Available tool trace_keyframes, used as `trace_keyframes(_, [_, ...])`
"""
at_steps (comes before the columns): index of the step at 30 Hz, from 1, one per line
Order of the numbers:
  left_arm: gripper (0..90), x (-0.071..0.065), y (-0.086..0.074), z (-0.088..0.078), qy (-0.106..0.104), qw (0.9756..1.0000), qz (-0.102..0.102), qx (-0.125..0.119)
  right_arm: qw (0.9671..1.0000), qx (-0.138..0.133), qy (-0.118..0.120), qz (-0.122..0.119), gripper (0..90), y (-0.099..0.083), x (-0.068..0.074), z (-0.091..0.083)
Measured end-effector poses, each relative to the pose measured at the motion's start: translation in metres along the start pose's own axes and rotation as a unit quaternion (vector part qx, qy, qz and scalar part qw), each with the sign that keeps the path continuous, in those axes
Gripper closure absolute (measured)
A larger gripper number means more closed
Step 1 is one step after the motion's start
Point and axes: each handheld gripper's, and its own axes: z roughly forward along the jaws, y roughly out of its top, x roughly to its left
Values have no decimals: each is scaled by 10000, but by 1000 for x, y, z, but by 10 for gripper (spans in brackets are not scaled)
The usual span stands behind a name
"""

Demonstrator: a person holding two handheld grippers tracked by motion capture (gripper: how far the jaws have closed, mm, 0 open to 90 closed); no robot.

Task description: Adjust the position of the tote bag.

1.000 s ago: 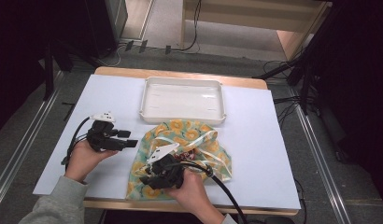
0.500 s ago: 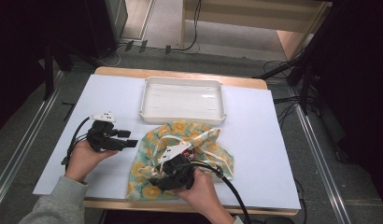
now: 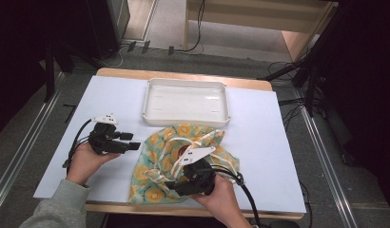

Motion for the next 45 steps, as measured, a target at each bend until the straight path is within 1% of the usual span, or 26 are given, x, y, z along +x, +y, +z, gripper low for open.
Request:
trace_keyframes(2, [415, 0, 0, 0, -2, 10000, -8, -6, 10000, -50, -46, 58, 464, -4, -4, -8])
trace_keyframes(3, [415, 0, 0, 0, -7, 10000, -7, -3, 10000, -50, -46, 58, 464, -4, -4, -8])
trace_keyframes(5, [415, 0, 0, 0, 1, 10000, -3, 4, 9999, -58, -67, 79, 452, -7, -7, -14])
trace_keyframes(6, [415, 0, 0, 0, 5, 10000, 4, -6, 9998, -72, -103, 129, 449, -10, -10, -20])
trace_keyframes(7, [415, 0, 0, 0, 5, 10000, 4, -6, 9998, -72, -103, 129, 449, -10, -10, -20])
trace_keyframes(8, [415, 0, 0, 0, 0, 10000, -5, -5, 9997, -101, -141, 178, 450, -14, -13, -27])
trace_keyframes(9, [415, 0, 0, 0, 0, 10000, -5, -5, 9997, -101, -141, 178, 450, -14, -13, -27])
trace_keyframes(11, [415, 0, 0, 0, -5, 10000, 8, 12, 9996, -132, -201, 176, 454, -17, -17, -34])
trace_keyframes(14, [415, -1, 1, 0, 10, 10000, 23, 12, 9989, -223, -293, 281, 462, -23, -22, -47])
trace_keyframes(15, [415, -1, 1, 0, 10, 10000, 23, 12, 9989, -223, -293, 281, 462, -23, -22, -47])
trace_keyframes(19, [416, -1, 1, 0, 3, 10000, 18, 14, 9980, -304, -439, 352, 491, -27, -29, -59])
trace_keyframes(20, [416, -1, 1, 0, -6, 10000, 6, 16, 9980, -304, -439, 352, 491, -27, -29, -59])
trace_keyframes(25, [419, -4, 3, -1, -22, 10000, -1, 27, 9969, -338, -614, 353, 527, -32, -37, -67])
trace_keyframes(26, [419, -4, 3, -1, -43, 10000, 7, 37, 9967, -345, -610, 406, 544, -34, -41, -69])
trace_keyframes(27, [419, -5, 4, -1, -66, 10000, -21, 12, 9967, -345, -610, 406, 544, -34, -41, -69])
trace_keyframes(28, [419, -5, 4, -1, -73, 10000, -19, 26, 9962, -378, -608, 493, 570, -37, -45, -72])
trace_keyframes(30, [419, -7, 6, -2, -76, 10000, -1, 54, 9959, -396, -612, 540, 576, -39, -47, -74])
trace_keyframes(31, [419, -8, 7, -2, -98, 9999, 17, 58, 9956, -432, -632, 549, 584, -40, -49, -76])
trace_keyframes(32, [419, -9, 8, -2, -113, 9999, 28, 45, 9945, -481, -702, 604, 589, -43, -54, -79])
trace_keyframes(33, [419, -11, 9, -3, -108, 9999, 38, 60, 9945, -481, -702, 604, 589, -43, -54, -79])
trace_keyframes(34, [419, -13, 11, -3, -144, 9999, 53, 79, 9935, -536, -752, 672, 590, -46, -60, -82])
trace_keyframes(35, [419, -13, 11, -3, -144, 9999, 53, 79, 9935, -536, -752, 672, 590, -46, -60, -82])
trace_keyframes(38, [419, -18, 15, -2, -214, 9996, 107, 122, 9912, -586, -906, 773, 589, -51, -70, -84])
trace_keyframes(40, [419, -19, 16, -1, -229, 9996, 124, 149, 9908, -600, -916, 799, 588, -52, -73, -84])
trace_keyframes(42, [418, -21, 18, -1, -236, 9995, 151, 169, 9901, -634, -925, 846, 587, -55, -78, -84])
trace_keyframes(45, [417, -24, 21, -1, -298, 9992, 165, 185, 9892, -635, -974, 896, 584, -57, -85, -83])
